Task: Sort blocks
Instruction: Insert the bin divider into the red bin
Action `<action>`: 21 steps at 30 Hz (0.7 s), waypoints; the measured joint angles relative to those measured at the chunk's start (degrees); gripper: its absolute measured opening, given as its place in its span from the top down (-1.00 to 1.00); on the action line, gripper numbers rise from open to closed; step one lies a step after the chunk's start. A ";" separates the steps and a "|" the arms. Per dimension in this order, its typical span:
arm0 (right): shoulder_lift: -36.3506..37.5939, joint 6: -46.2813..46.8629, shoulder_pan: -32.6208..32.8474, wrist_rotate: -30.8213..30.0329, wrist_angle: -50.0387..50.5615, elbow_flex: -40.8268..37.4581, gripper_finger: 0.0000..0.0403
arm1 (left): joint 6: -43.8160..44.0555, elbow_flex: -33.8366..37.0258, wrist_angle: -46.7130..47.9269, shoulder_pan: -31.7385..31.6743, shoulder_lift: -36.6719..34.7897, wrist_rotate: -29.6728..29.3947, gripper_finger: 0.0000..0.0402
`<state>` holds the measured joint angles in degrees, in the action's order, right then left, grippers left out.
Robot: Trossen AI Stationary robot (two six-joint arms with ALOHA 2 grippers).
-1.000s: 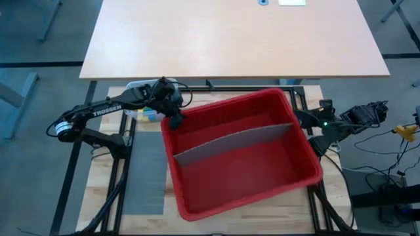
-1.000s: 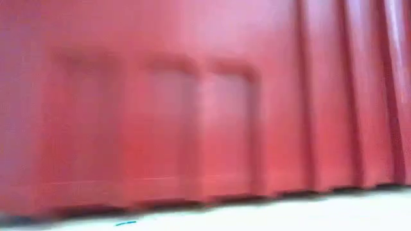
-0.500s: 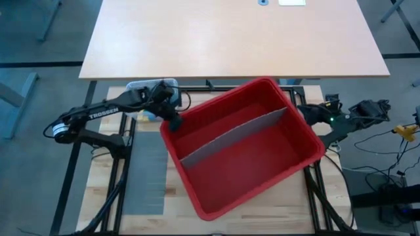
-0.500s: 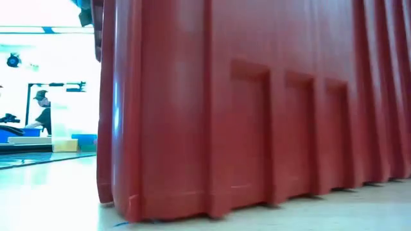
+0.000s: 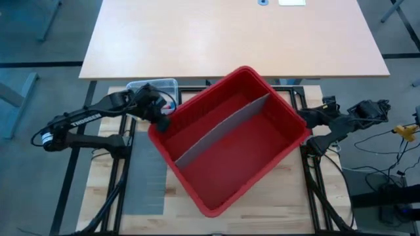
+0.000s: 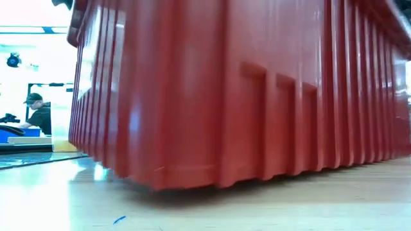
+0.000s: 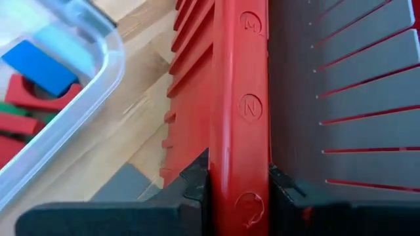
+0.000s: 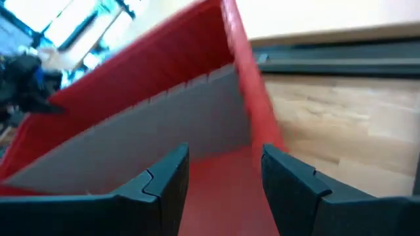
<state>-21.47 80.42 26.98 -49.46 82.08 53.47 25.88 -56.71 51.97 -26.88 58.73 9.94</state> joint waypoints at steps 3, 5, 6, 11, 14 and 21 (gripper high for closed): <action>0.00 0.67 0.00 3.49 0.64 -0.25 0.19 | 1.84 0.00 0.73 0.62 -0.32 -0.94 0.69; 0.00 0.72 0.00 5.59 0.72 -0.28 0.19 | 2.79 0.00 1.36 1.05 -0.16 -1.38 0.69; -0.04 0.72 0.00 6.30 0.78 -0.30 0.19 | 3.16 0.13 1.45 1.24 -0.16 -1.41 0.69; -0.85 1.80 0.00 10.91 3.36 -0.37 0.18 | 6.50 1.48 0.75 3.44 0.44 -1.48 0.69; -1.27 4.13 -0.02 16.32 6.45 -0.37 0.19 | 9.29 2.95 -0.97 5.64 0.76 -1.50 0.69; -1.62 2.75 -0.02 20.47 7.72 0.37 0.20 | 15.37 7.31 -6.87 10.03 0.38 -1.96 0.69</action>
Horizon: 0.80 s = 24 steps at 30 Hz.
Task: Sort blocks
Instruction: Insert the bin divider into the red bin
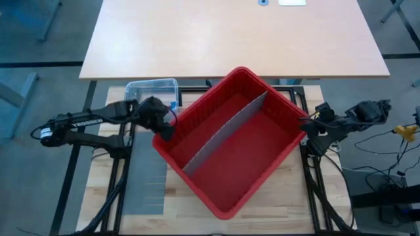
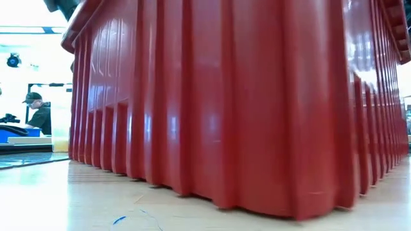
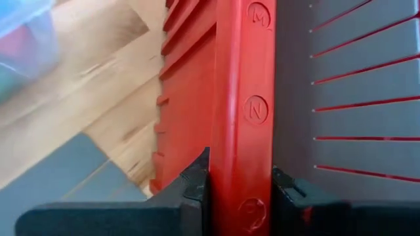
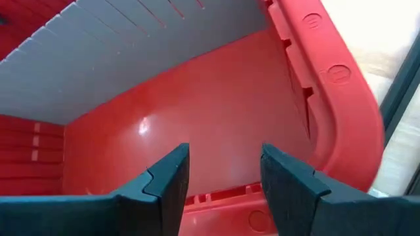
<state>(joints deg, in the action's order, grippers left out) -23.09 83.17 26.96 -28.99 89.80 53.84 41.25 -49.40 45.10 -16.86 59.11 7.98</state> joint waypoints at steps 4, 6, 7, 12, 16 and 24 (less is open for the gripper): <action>0.01 -4.37 0.02 -3.69 -0.20 2.68 0.23 | 1.68 0.67 -0.74 0.69 0.09 0.08 0.70; 0.02 -8.70 0.00 -3.47 -0.27 4.19 0.28 | 1.90 0.71 -0.57 0.69 0.01 0.06 0.70; 0.01 -11.43 0.02 -1.81 -0.42 4.93 0.31 | 1.96 0.73 -0.55 0.69 -0.05 0.02 0.70; 0.00 -23.14 0.01 8.63 -0.10 7.98 0.58 | 2.31 0.82 -0.64 0.69 -0.11 -0.36 0.70; -0.24 -25.66 0.00 12.74 0.26 8.43 0.86 | 2.54 0.88 -0.95 0.69 -0.09 -0.45 0.70; -3.45 -26.72 0.01 18.00 0.25 1.79 0.98 | 2.97 0.96 -1.86 0.71 -0.08 -0.78 0.70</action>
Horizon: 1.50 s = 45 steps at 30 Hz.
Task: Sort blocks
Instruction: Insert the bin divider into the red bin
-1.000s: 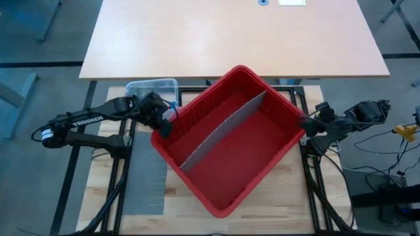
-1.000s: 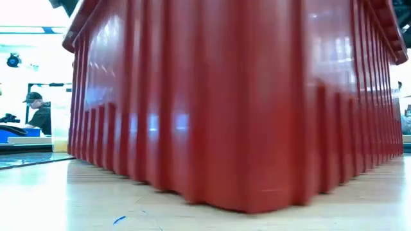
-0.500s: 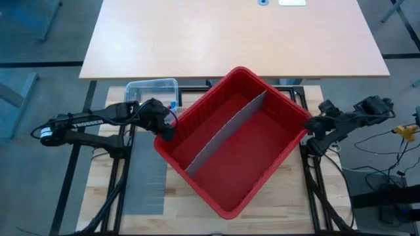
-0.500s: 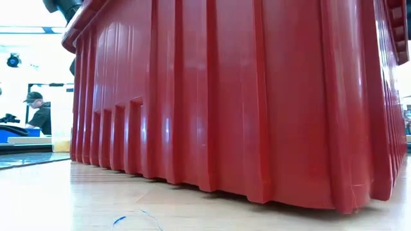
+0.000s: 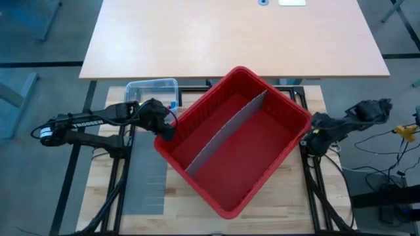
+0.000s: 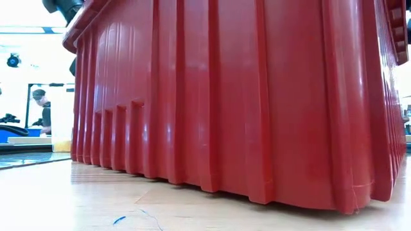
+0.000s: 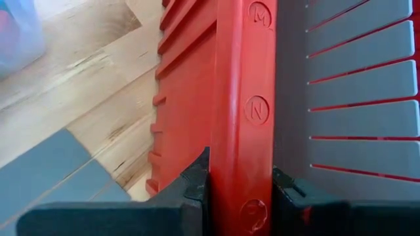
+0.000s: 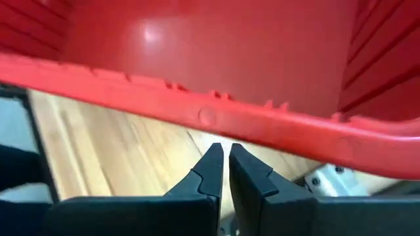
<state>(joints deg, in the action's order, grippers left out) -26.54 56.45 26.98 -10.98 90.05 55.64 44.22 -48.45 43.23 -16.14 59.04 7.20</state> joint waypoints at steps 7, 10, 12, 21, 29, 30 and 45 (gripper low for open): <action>-2.74 4.46 0.05 -6.27 0.17 -2.56 1.00 | 0.25 0.11 -0.82 0.00 0.08 0.97 0.70; -3.03 6.59 0.05 -9.15 0.46 -2.56 1.00 | 0.42 0.11 -0.90 0.82 0.10 2.04 0.70; -3.24 7.19 0.05 -10.78 0.71 -2.56 1.00 | 0.49 0.11 -0.84 1.79 0.10 2.95 0.71; -3.19 14.87 -0.10 -22.03 0.77 -2.76 1.00 | -0.02 0.37 -3.06 7.98 0.24 10.19 0.56; -3.19 23.20 -0.08 -32.10 0.12 -2.73 1.00 | 1.59 0.52 -7.16 11.11 1.01 11.15 0.53; -3.19 23.55 -0.08 -32.68 0.19 -2.73 1.00 | 1.75 0.52 -7.65 11.25 1.15 11.53 0.52; -2.89 19.07 -0.51 -24.32 -0.16 -2.67 1.00 | -0.27 0.04 -15.27 15.78 6.20 17.42 0.27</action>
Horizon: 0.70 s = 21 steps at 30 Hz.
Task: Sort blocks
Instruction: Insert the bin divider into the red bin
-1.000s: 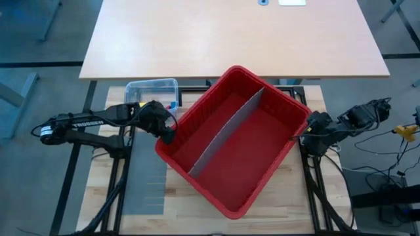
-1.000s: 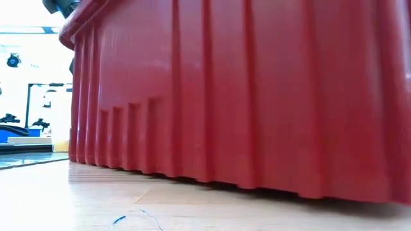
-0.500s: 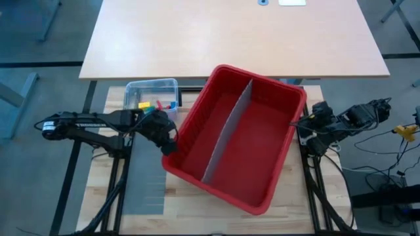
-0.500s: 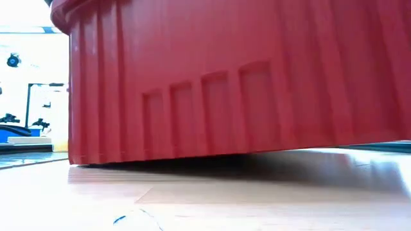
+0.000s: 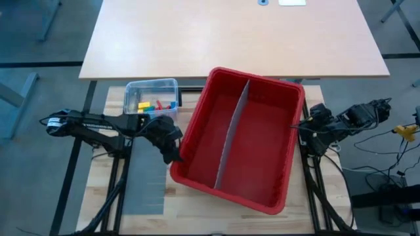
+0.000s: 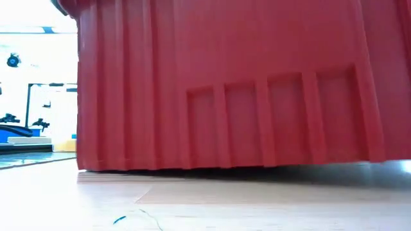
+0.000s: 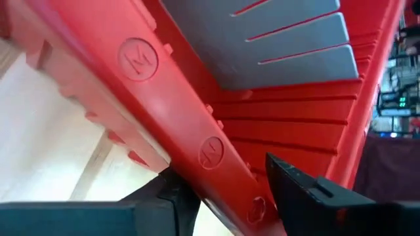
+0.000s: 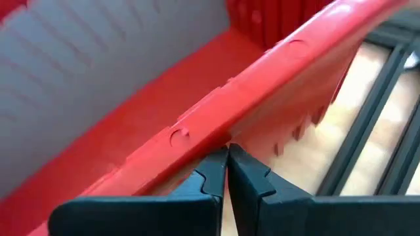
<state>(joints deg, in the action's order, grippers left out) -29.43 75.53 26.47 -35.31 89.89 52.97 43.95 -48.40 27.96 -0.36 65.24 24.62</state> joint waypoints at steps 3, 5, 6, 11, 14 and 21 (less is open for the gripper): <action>0.00 -1.12 -0.69 3.75 -0.27 -0.13 1.00 | -1.45 0.00 0.52 0.07 -0.79 -0.38 0.23; -0.02 -1.13 -1.00 4.49 -0.25 -0.27 1.00 | -1.95 0.03 0.40 0.07 -1.36 -0.77 0.21; 0.00 -1.09 -1.07 4.21 -0.47 -0.38 1.00 | -2.07 0.07 -0.22 0.07 -1.53 -0.65 0.20; 0.02 -1.01 -1.95 3.12 0.23 -0.55 1.00 | -1.96 0.17 -6.69 0.68 -1.47 4.12 0.19; 0.02 -0.98 -2.27 4.17 -0.65 -0.55 1.00 | -2.32 0.17 -5.79 0.72 -1.60 5.14 0.19; 0.09 -1.83 -2.26 5.39 -0.38 -0.55 1.00 | -3.02 0.17 -5.06 0.63 -3.27 4.61 0.19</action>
<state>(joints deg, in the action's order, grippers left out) -29.34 73.69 24.21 -29.92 89.50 52.42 40.93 -48.23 22.90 0.27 61.97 29.23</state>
